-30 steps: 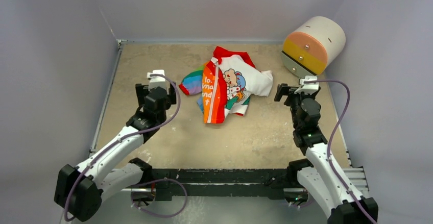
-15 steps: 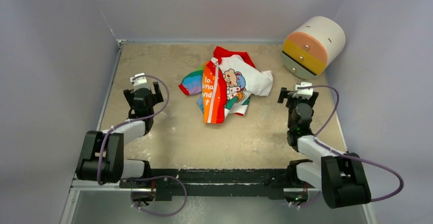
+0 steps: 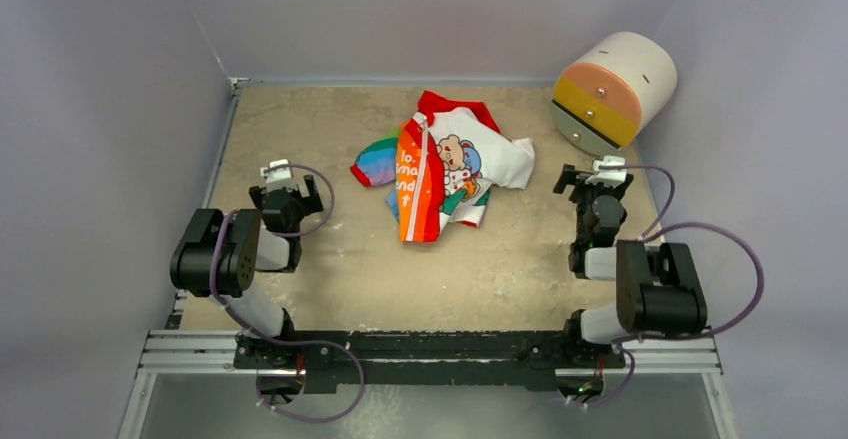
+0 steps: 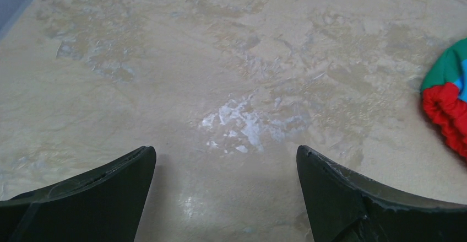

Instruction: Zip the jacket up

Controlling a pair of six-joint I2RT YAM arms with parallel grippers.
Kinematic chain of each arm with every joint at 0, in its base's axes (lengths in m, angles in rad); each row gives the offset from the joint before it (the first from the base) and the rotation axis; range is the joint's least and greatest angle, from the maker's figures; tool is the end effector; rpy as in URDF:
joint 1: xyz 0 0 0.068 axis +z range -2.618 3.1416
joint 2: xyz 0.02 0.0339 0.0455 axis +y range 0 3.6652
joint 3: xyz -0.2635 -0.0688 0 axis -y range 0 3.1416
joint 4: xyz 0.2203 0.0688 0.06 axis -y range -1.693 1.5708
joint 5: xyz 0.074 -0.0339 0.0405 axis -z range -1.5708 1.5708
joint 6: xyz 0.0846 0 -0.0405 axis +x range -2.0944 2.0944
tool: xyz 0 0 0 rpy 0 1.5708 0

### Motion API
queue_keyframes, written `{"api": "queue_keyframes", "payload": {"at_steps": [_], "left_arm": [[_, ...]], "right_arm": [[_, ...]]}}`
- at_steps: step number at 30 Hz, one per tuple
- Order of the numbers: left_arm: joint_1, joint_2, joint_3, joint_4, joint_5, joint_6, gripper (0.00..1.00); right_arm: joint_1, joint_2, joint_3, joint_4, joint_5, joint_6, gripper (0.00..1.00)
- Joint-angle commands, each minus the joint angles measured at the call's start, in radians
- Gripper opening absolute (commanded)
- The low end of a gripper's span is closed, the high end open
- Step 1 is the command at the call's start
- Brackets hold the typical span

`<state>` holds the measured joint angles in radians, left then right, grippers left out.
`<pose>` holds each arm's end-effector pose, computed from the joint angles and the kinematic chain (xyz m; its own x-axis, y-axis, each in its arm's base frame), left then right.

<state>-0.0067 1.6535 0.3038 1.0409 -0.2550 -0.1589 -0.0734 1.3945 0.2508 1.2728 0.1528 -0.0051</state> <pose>0.2972 0.0193 0.1270 -0.2631 -0.1514 -0.9528 -0.2790 0.9574 -0.0751 0.2743 -0.0331 0.2176 0.1273 -0.0144 -0.9918 0.2237 0.9746 0.0145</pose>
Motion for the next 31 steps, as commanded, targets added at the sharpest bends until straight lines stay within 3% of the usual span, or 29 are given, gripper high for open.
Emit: {"api": "queue_keyframes", "payload": {"at_steps": [1, 2, 3, 5, 6, 8, 26, 31], "left_arm": [[0.005, 0.006, 0.004, 0.165, 0.072, 0.020, 0.99], [0.005, 0.001, 0.007, 0.149, 0.071, 0.022, 0.99], [0.005, -0.003, 0.012, 0.134, 0.071, 0.022, 0.99], [0.005, 0.000, 0.010, 0.141, 0.071, 0.022, 0.99], [0.005, -0.003, 0.011, 0.135, 0.071, 0.023, 0.99], [0.005, -0.005, 0.005, 0.140, 0.067, 0.024, 0.99], [0.005, 0.000, 0.004, 0.157, 0.021, 0.007, 0.99], [0.005, 0.001, 0.003, 0.157, 0.021, 0.007, 0.99]], "right_arm": [[-0.021, 0.172, 0.021, 0.350, -0.087, -0.039, 0.99], [-0.019, 0.189, 0.039, 0.337, -0.089, -0.068, 0.99], [-0.019, 0.156, 0.088, 0.173, -0.104, -0.062, 0.99], [-0.031, 0.192, 0.108, 0.191, -0.140, -0.030, 0.99], [-0.033, 0.167, 0.118, 0.122, -0.140, -0.033, 0.99], [-0.033, 0.185, 0.088, 0.228, -0.104, -0.048, 0.99], [-0.034, 0.199, 0.132, 0.144, -0.150, -0.038, 0.99], [-0.032, 0.178, 0.086, 0.226, -0.102, -0.054, 0.99]]}}
